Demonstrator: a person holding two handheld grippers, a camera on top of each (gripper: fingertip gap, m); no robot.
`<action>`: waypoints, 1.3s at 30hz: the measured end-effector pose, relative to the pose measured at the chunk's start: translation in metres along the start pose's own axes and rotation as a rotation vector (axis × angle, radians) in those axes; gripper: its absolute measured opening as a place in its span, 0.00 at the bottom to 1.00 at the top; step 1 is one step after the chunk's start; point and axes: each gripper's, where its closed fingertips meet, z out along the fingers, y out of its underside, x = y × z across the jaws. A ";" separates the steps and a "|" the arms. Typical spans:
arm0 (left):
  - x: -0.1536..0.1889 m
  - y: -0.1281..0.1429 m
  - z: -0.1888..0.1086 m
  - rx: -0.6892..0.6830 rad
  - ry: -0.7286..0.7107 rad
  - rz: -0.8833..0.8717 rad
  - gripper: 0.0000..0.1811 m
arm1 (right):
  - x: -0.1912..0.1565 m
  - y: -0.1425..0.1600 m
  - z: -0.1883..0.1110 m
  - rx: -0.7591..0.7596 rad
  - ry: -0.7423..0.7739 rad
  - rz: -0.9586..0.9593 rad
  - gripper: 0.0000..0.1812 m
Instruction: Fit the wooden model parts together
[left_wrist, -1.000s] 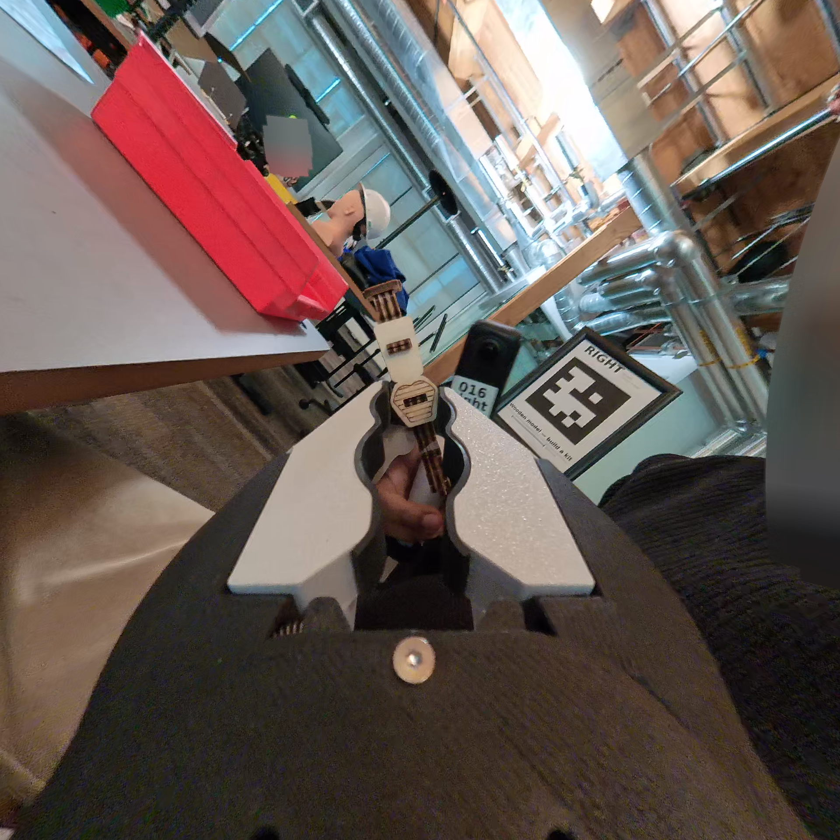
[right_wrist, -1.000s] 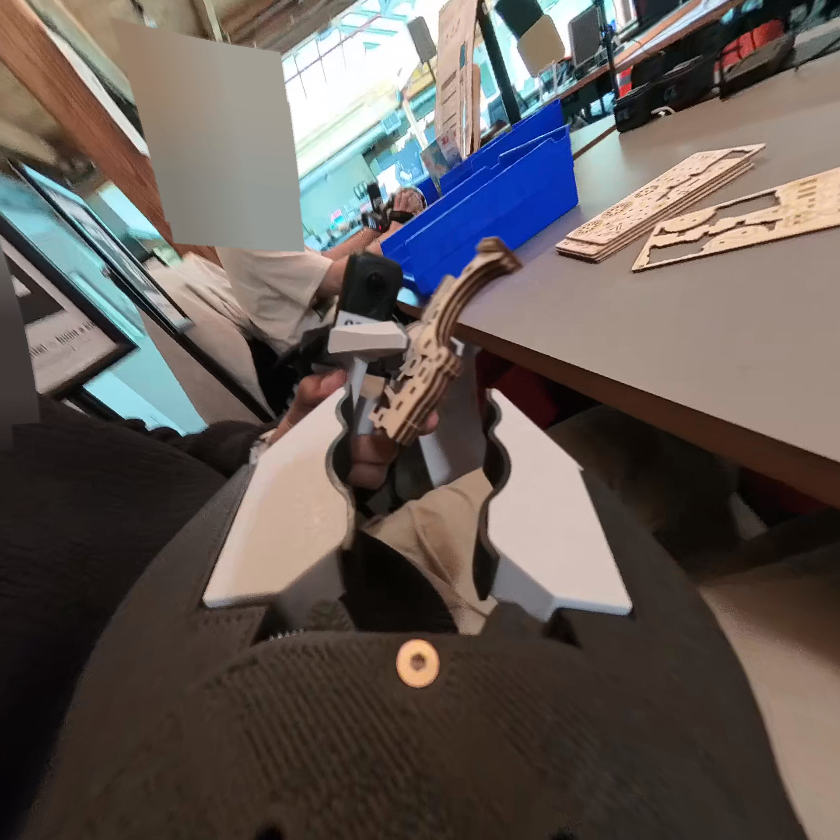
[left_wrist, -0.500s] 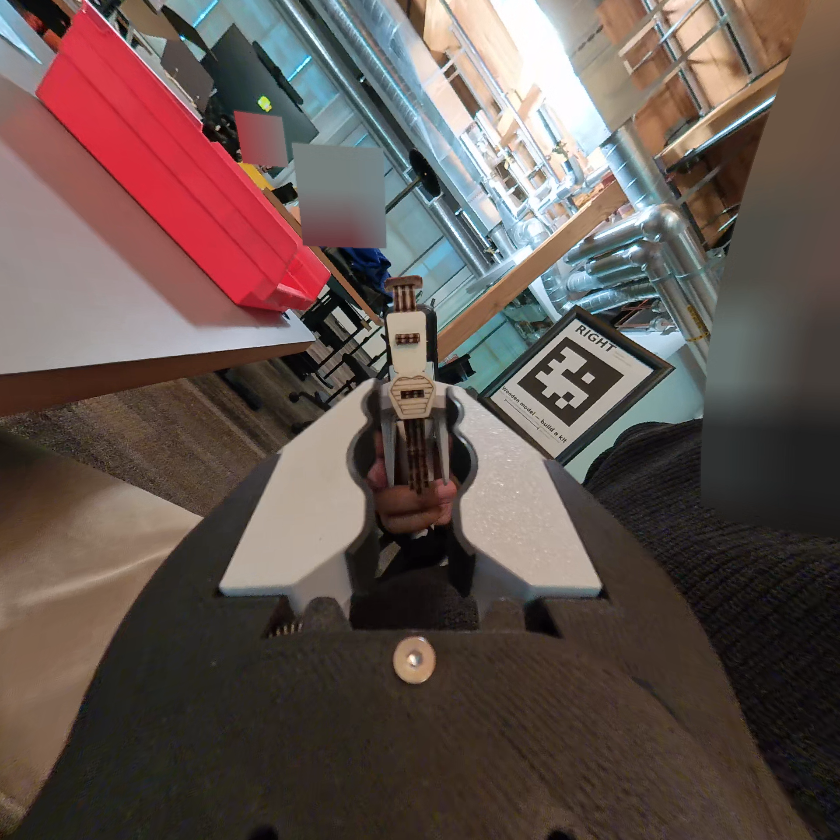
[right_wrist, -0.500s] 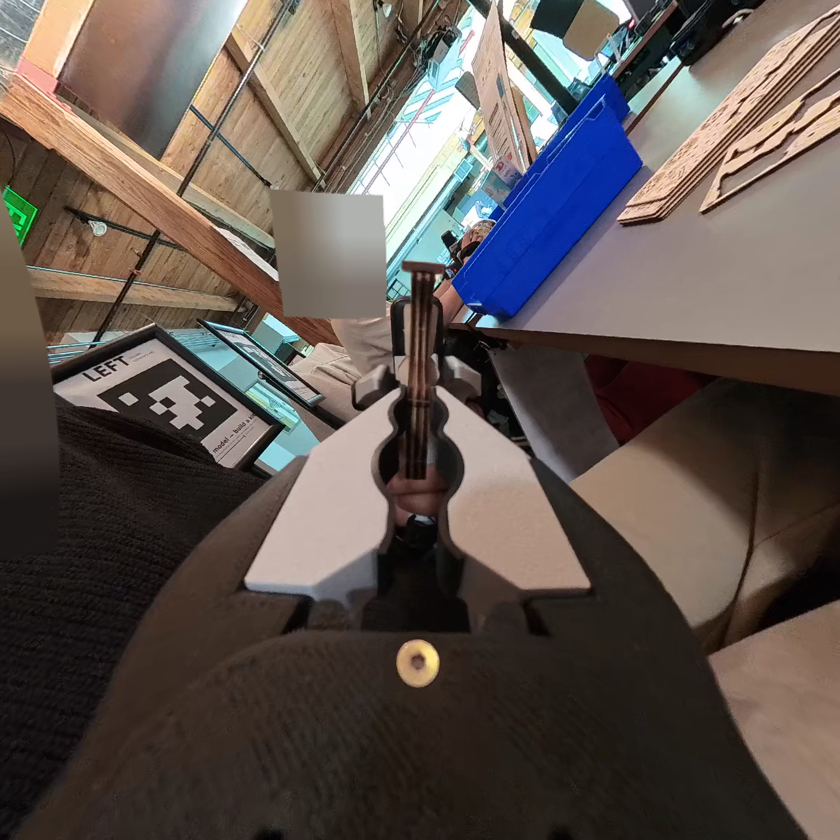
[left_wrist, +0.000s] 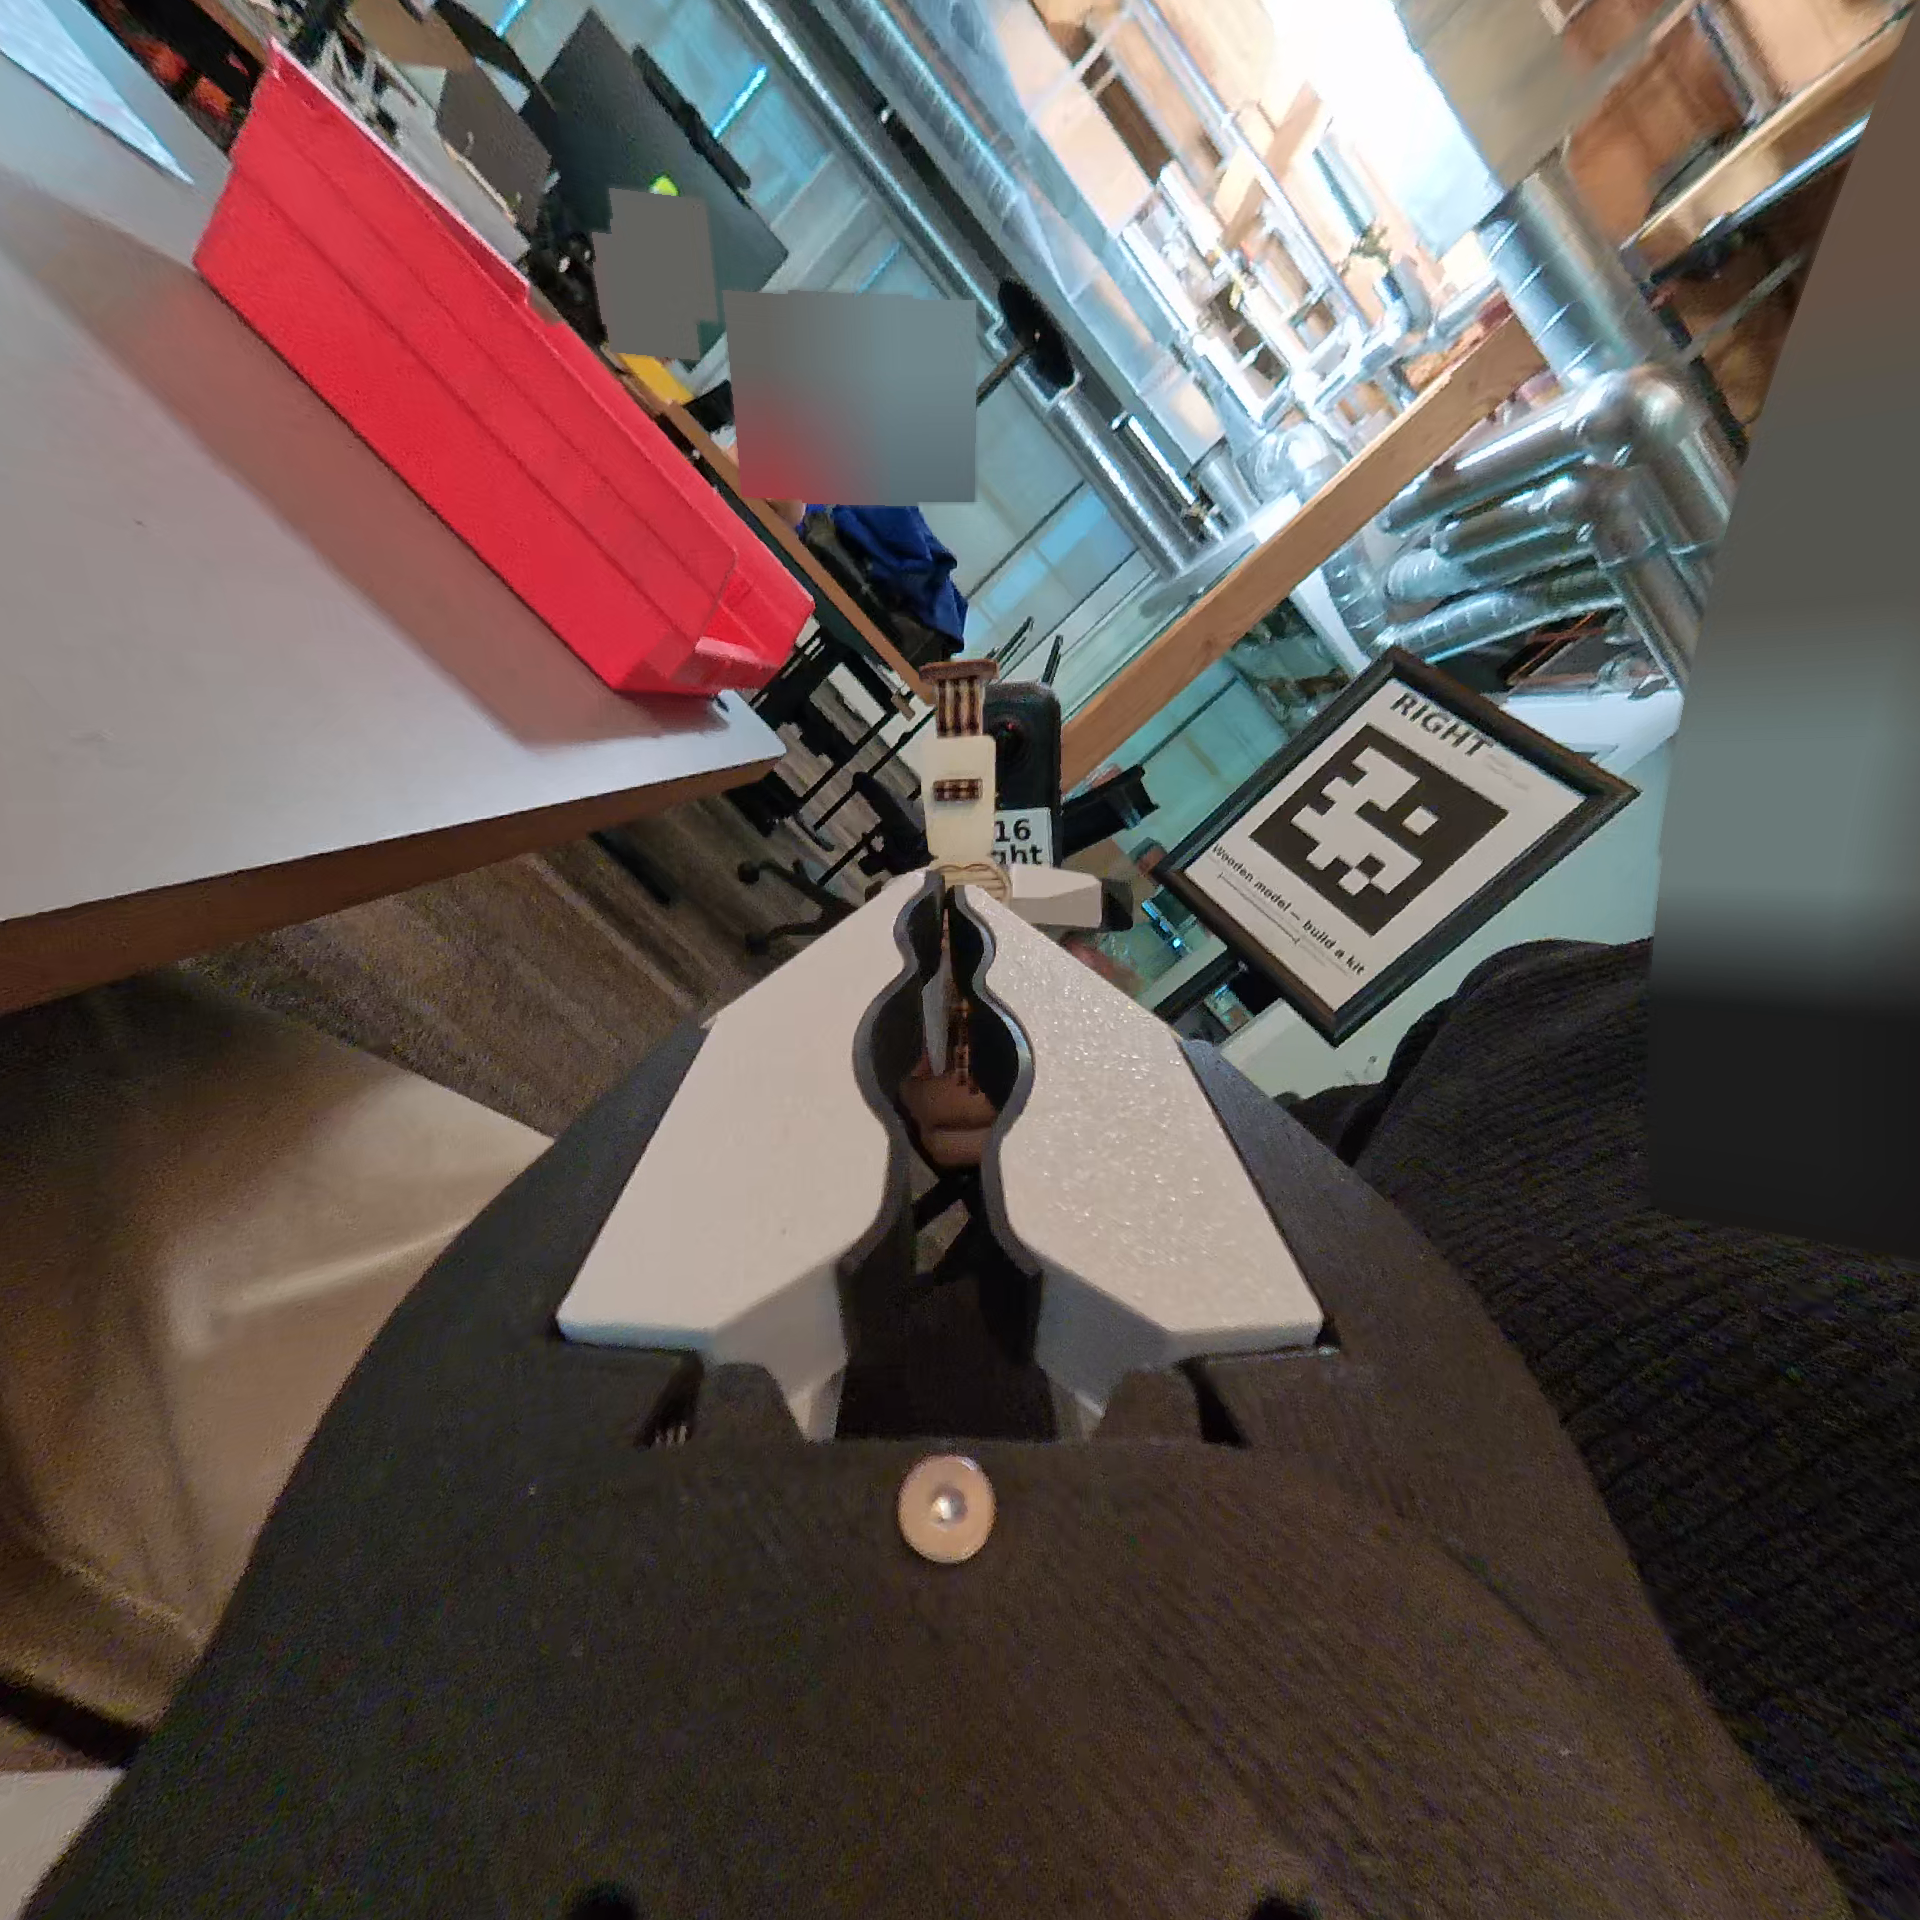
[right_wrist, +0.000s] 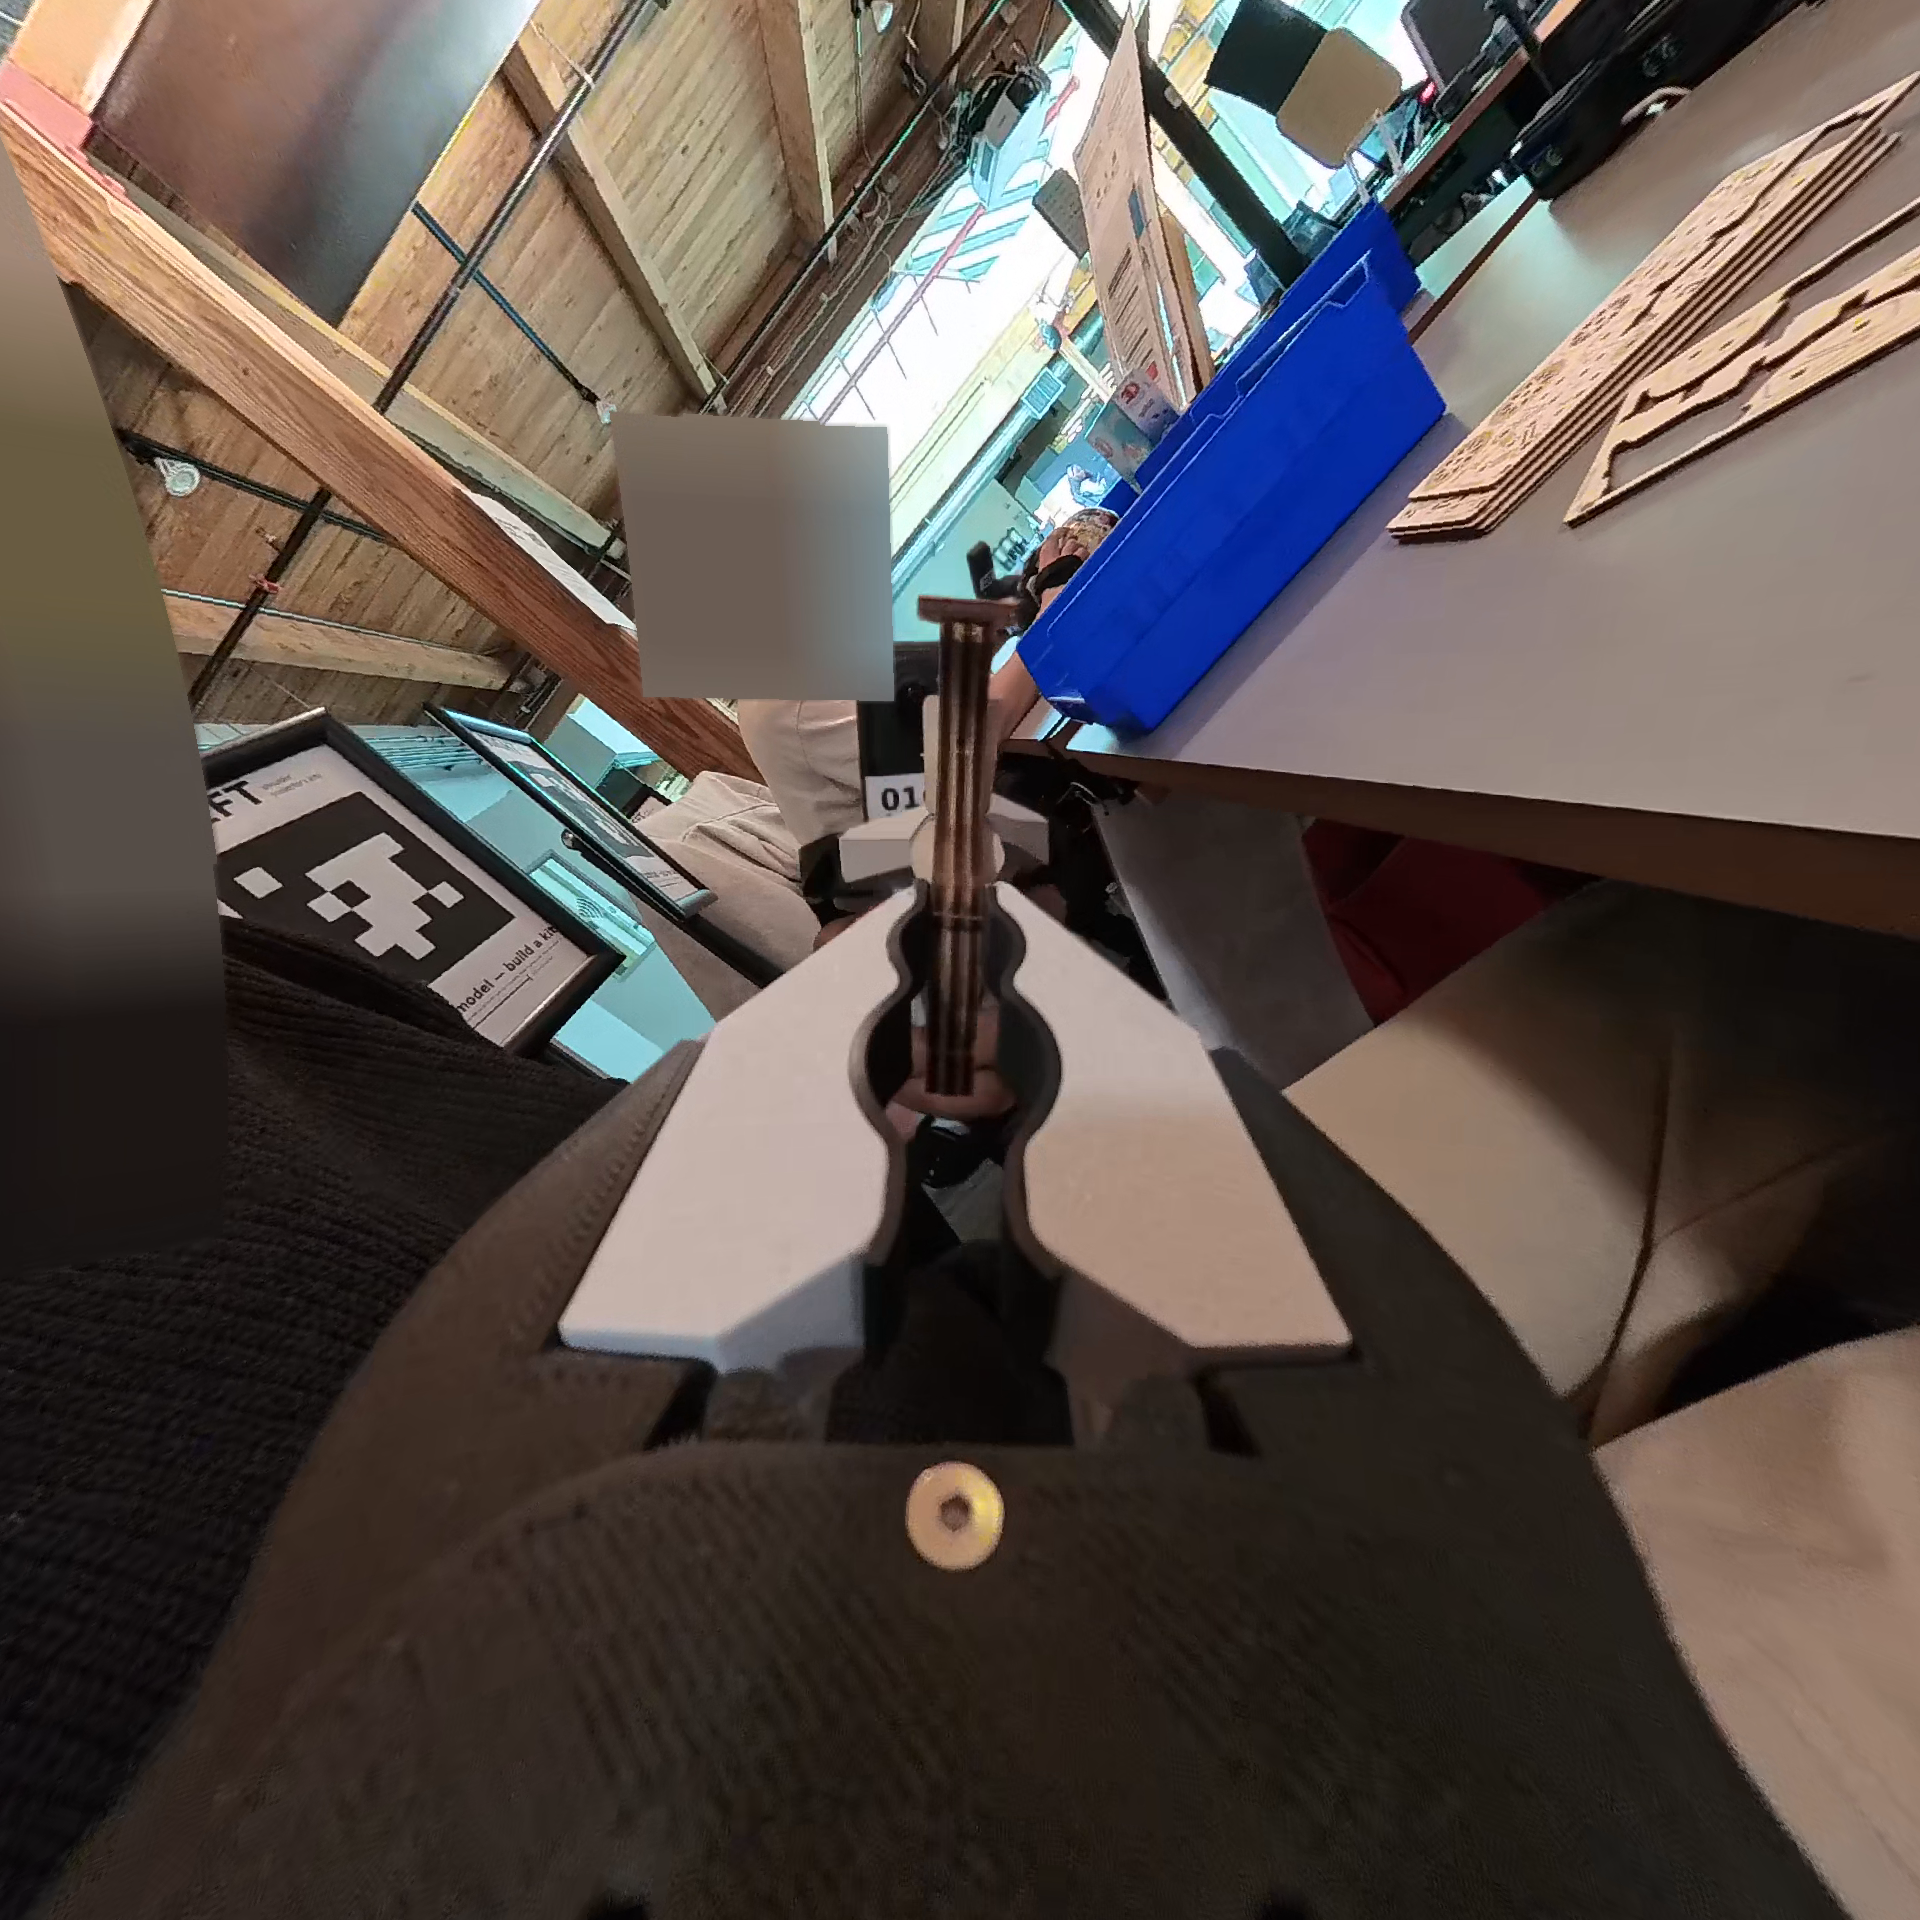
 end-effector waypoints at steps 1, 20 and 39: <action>-0.001 0.002 0.001 -0.015 -0.013 0.007 0.00 | -0.001 0.001 0.000 -0.002 -0.005 0.004 0.04; 0.009 0.004 0.004 -0.033 0.046 -0.076 0.00 | -0.007 -0.003 -0.002 0.032 -0.062 0.028 0.04; 0.014 0.006 -0.008 -0.087 0.075 -0.190 0.00 | -0.004 0.015 0.012 -0.091 0.017 -0.251 0.04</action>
